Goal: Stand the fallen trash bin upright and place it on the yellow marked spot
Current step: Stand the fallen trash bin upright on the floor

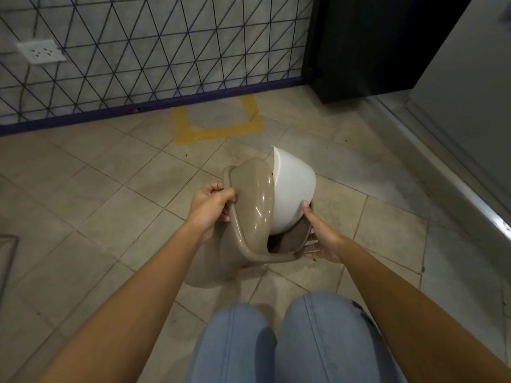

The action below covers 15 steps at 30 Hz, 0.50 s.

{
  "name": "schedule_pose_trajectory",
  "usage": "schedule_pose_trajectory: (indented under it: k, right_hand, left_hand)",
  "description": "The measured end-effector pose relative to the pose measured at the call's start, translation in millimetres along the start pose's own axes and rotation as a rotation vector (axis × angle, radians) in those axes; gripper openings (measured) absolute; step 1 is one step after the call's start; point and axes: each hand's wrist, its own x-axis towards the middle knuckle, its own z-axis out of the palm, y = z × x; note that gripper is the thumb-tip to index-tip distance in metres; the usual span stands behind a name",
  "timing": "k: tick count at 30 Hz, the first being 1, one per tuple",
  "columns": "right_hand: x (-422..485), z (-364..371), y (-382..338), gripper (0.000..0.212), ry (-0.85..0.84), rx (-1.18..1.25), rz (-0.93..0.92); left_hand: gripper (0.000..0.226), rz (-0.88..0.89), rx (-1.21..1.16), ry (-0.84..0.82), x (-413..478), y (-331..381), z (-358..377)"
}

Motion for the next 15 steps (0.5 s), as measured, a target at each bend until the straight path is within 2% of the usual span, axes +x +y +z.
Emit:
schedule_pose_trajectory:
  k: [2,8,13,15]
  right_hand:
    - [-3.3,-1.8,-3.7,0.113,-0.001,-0.022,-0.013]
    - [-15.1,-11.8,-14.3,0.106,-0.037,-0.086,-0.089]
    - [-31.9,-16.3,-28.6,0.083,-0.023,-0.109,-0.140]
    - [-39.1,-20.1,-32.9,0.080,-0.050,-0.148,-0.152]
  left_hand:
    - [0.023,0.023,-0.012,-0.006,1.7,1.3,-5.7]
    - [0.023,0.057,-0.029,-0.010,2.3,5.1,-13.2]
    - [0.022,0.002,-0.086,-0.002,0.3,2.9,-17.2]
    - [0.022,-0.014,-0.069,-0.005,-1.0,1.2,-19.4]
